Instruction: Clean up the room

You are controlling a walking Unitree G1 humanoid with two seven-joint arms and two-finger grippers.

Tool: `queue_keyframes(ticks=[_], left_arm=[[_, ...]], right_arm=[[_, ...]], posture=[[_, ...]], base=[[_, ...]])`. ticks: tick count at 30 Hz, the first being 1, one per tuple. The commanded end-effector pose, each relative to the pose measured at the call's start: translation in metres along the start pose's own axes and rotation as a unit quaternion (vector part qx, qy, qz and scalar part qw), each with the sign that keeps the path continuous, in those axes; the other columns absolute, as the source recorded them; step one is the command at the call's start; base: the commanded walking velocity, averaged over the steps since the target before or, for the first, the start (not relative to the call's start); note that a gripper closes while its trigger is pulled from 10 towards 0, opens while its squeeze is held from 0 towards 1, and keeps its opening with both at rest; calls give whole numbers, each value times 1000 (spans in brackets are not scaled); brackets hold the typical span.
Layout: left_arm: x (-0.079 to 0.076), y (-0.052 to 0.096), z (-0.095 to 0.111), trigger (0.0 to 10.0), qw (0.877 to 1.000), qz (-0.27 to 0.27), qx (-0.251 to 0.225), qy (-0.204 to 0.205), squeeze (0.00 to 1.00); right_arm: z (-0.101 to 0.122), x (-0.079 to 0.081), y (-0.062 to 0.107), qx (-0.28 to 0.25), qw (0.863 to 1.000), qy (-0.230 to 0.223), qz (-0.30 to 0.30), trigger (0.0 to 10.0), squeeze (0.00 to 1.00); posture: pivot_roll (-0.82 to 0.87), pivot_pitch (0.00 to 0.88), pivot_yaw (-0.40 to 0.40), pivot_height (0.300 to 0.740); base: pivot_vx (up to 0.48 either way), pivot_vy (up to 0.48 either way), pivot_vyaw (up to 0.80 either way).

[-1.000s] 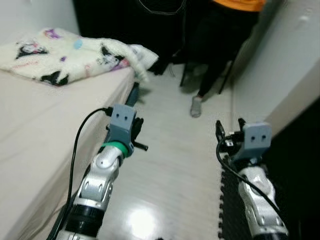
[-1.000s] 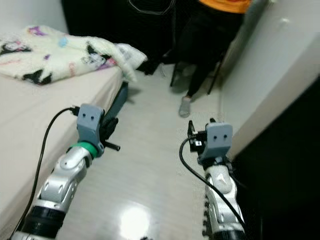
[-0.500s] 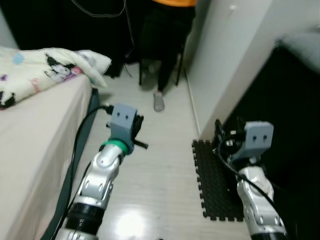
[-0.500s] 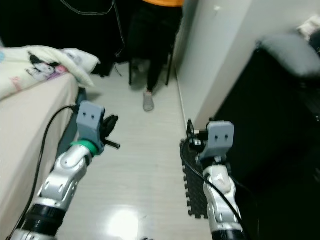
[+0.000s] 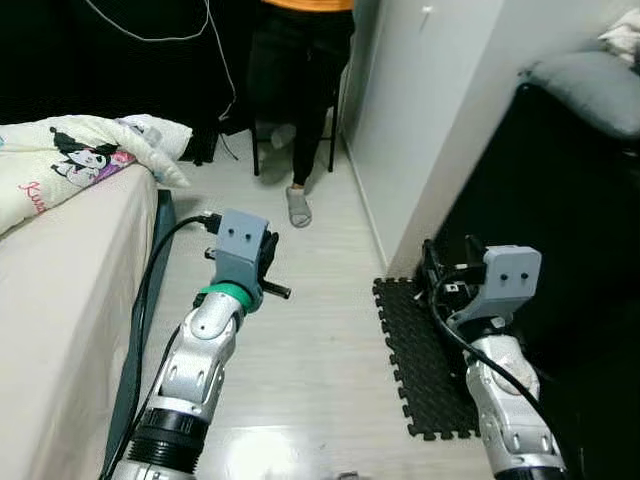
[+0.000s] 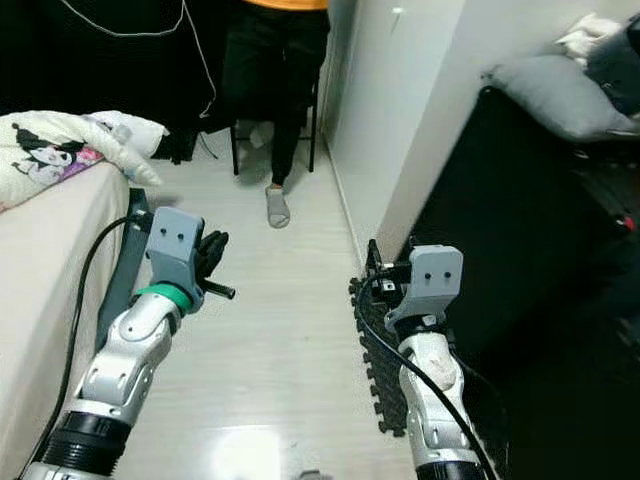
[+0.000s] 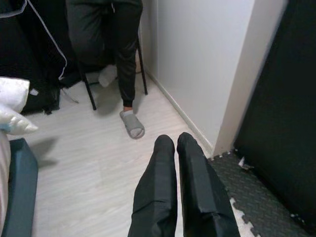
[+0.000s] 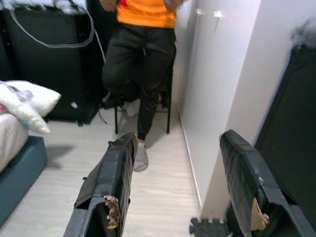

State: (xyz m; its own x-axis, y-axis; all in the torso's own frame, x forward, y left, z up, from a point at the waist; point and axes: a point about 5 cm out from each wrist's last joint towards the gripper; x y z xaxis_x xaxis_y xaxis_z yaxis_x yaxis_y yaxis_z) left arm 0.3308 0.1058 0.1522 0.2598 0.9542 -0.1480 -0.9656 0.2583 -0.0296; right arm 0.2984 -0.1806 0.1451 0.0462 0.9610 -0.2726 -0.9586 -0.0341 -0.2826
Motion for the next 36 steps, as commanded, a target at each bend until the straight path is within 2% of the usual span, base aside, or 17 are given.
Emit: queue_keyframes(ticks=[1,3,11,26,33,36], left_arm=[[-4,1,-5,10000,1000,-8,6,-5,0],[-2,5,-21,10000,999,-9,26,-24,0],[0,10,-36,10000,998,-5,47,-30,0],[-5,8,-35,10000,999,-13,40,-25,0],[-6,8,-35,10000,999,-13,38,-23,0],[-6,8,-35,10000,999,-14,38,-23,0]], right_arm=[[-2,-5,1,3,1000,2,-6,10000,0],[-10,-5,5,19,1000,9,0,10000,0],[-19,-12,11,38,999,12,-10,10000,0],[-21,-18,12,43,999,6,-24,10000,0],[-21,-19,12,43,999,4,-24,10000,0],[-20,-19,12,43,999,5,-24,10000,0]], posture=[[-87,65,9,740],[-87,65,9,740],[-93,74,5,740],[-102,85,1,740],[-102,85,1,740],[-102,85,1,740]], base=[[439,0,0],[439,0,0],[436,0,0],[432,0,0],[428,0,-755],[428,0,0]])
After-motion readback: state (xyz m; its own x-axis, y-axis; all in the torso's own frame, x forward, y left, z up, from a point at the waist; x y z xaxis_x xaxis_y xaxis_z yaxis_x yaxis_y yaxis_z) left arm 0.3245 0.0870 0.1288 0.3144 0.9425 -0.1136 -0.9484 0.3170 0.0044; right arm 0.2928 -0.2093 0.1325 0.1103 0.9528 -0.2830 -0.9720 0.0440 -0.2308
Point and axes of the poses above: a point about 5 cm out from each wrist's last joint towards the gripper, its own y axis pointing back from the gripper into the wrist, its own z axis along the axis of the wrist's last joint, x = y × z, and after that the axes turned 14 degrees about y, right-handed
